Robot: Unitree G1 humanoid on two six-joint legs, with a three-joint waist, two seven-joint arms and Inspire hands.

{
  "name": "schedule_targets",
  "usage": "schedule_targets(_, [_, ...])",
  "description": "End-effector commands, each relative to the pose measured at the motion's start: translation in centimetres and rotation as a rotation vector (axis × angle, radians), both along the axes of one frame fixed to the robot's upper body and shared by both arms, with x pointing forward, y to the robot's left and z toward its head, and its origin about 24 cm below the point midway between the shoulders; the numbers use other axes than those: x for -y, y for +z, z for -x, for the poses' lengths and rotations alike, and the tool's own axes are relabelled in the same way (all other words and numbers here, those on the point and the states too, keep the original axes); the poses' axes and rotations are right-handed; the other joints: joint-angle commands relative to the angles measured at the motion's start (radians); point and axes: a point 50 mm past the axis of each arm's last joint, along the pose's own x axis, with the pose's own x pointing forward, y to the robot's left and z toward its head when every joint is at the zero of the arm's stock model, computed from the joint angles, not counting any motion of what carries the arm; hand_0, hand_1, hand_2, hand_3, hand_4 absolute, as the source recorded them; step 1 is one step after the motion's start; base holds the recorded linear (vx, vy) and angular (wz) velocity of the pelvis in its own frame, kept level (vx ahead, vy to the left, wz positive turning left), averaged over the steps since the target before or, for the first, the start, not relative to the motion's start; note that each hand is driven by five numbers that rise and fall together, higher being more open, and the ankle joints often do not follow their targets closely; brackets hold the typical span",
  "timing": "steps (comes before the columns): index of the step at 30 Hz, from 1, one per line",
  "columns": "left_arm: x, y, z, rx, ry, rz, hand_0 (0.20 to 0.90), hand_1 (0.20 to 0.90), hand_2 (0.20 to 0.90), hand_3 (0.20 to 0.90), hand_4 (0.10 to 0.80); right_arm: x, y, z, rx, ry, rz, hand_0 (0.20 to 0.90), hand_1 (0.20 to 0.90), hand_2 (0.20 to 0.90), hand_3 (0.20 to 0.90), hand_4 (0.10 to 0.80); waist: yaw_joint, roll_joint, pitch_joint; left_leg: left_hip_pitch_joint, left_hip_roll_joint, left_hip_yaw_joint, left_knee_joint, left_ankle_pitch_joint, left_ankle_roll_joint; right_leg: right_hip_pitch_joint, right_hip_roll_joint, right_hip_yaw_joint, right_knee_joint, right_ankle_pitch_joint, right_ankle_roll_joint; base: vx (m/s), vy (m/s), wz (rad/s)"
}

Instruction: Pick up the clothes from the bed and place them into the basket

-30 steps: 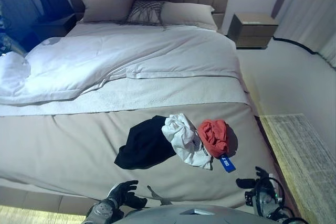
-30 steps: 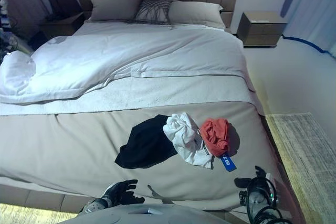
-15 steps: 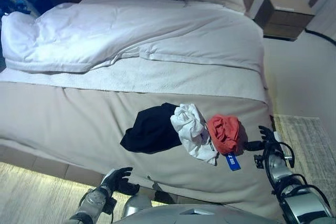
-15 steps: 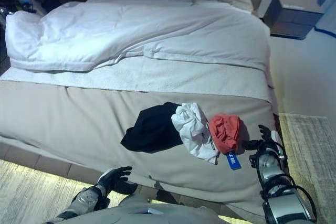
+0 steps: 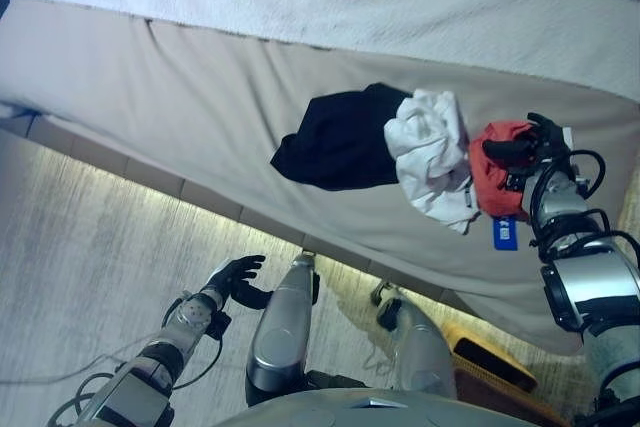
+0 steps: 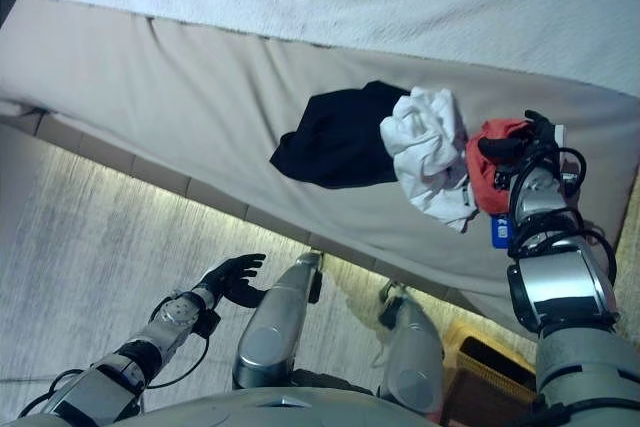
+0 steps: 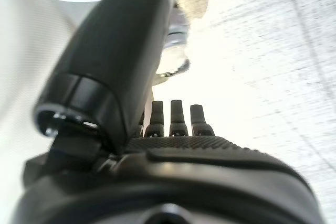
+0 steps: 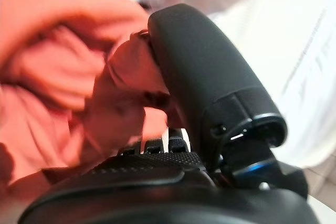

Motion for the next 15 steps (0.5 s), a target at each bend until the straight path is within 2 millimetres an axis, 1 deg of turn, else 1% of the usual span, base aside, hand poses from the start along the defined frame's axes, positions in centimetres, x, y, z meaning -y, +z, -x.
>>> schedule_targets(1, [-0.6, 0.0, 1.3, 0.029, 0.007, 0.018, 0.9, 0.9, 0.9, 0.9, 0.8, 2.4, 2.4, 0.6, -0.037, -0.05, 0.078, 0.9, 0.9, 0.9, 0.9, 0.8, 0.011, 0.039, -0.063, -0.135, -0.056, -0.013, 0.076, -0.042, 0.039, -0.121, 0.02, 0.049, 0.068, 0.014, 0.009, -0.061, 0.033, 0.08])
schedule_targets(3, [-0.6, 0.2, 1.2, 0.043, 0.01, 0.026, 0.9, 0.9, 0.9, 0.9, 0.8, 2.6, 2.2, 0.8, -0.084, -0.073, 0.098, 0.9, 0.9, 0.9, 0.9, 0.8, 0.012, 0.047, -0.058, -0.146, -0.054, -0.008, 0.08, -0.041, 0.04, -0.136, 0.019, 0.051, 0.083, 0.007, 0.006, -0.06, 0.03, 0.0])
schedule_targets(7, [-0.7, 0.5, 1.2, 0.06, 0.016, 0.034, 0.9, 0.9, 0.9, 0.9, 0.8, 3.4, 1.4, 1.8, -0.212, -0.186, 0.154, 0.9, 0.9, 0.9, 0.9, 0.8, 0.017, 0.06, -0.053, -0.137, -0.049, 0.001, 0.068, -0.034, 0.037, -0.124, 0.019, 0.048, 0.078, 0.002, 0.005, -0.035, 0.019, 0.01])
schedule_targets(8, [-0.7, 0.5, 1.3, 0.061, 0.014, 0.034, 0.9, 0.9, 0.9, 0.9, 0.8, 3.6, 1.2, 2.0, -0.231, -0.207, 0.165, 0.705, 0.705, 0.705, 0.672, 0.572, 0.018, 0.062, -0.053, -0.132, -0.049, 0.001, 0.063, -0.032, 0.035, -0.116, 0.02, 0.046, 0.072, 0.002, 0.005, -0.01, 0.015, 0.03])
schedule_targets(9, [-0.8, 0.5, 1.3, 0.061, 0.015, 0.036, 0.9, 0.9, 0.9, 0.9, 0.8, 3.8, 1.2, 2.2, -0.244, -0.224, 0.184, 0.352, 0.352, 0.352, 0.26, 0.16, 0.019, 0.064, -0.054, -0.125, -0.047, 0.002, 0.057, -0.03, 0.032, -0.107, 0.022, 0.044, 0.065, 0.002, 0.005, 0.0, 0.016, 0.05])
schedule_targets(10, [-0.8, 0.5, 1.3, 0.061, 0.014, 0.037, 0.9, 0.9, 0.9, 0.9, 0.8, 3.9, 1.2, 2.3, -0.249, -0.232, 0.191, 0.3, 0.3, 0.3, 0.2, 0.1, 0.02, 0.066, -0.055, -0.121, -0.046, 0.003, 0.054, -0.028, 0.031, -0.102, 0.023, 0.043, 0.061, 0.002, 0.005, 0.001, 0.025, 0.04])
schedule_targets(11, [-0.7, 0.6, 1.3, 0.063, 0.011, 0.04, 0.9, 0.9, 0.9, 0.9, 0.8, 4.2, 1.2, 2.6, -0.258, -0.264, 0.2, 0.3, 0.3, 0.3, 0.2, 0.1, 0.021, 0.069, -0.057, -0.11, -0.045, 0.006, 0.045, -0.025, 0.025, -0.084, 0.025, 0.04, 0.046, 0.004, 0.006, 0.0, 0.0, 0.0])
schedule_targets(15, [-0.5, 0.7, 1.2, 0.068, 0.003, 0.046, 0.9, 0.9, 0.9, 0.9, 0.8, 4.7, 1.6, 2.8, -0.224, -0.309, 0.2, 0.3, 0.3, 0.3, 0.2, 0.1, 0.018, 0.072, -0.062, -0.088, -0.039, 0.011, 0.025, -0.019, 0.016, -0.054, 0.035, 0.037, 0.01, 0.012, 0.007, -0.018, 0.007, -0.06])
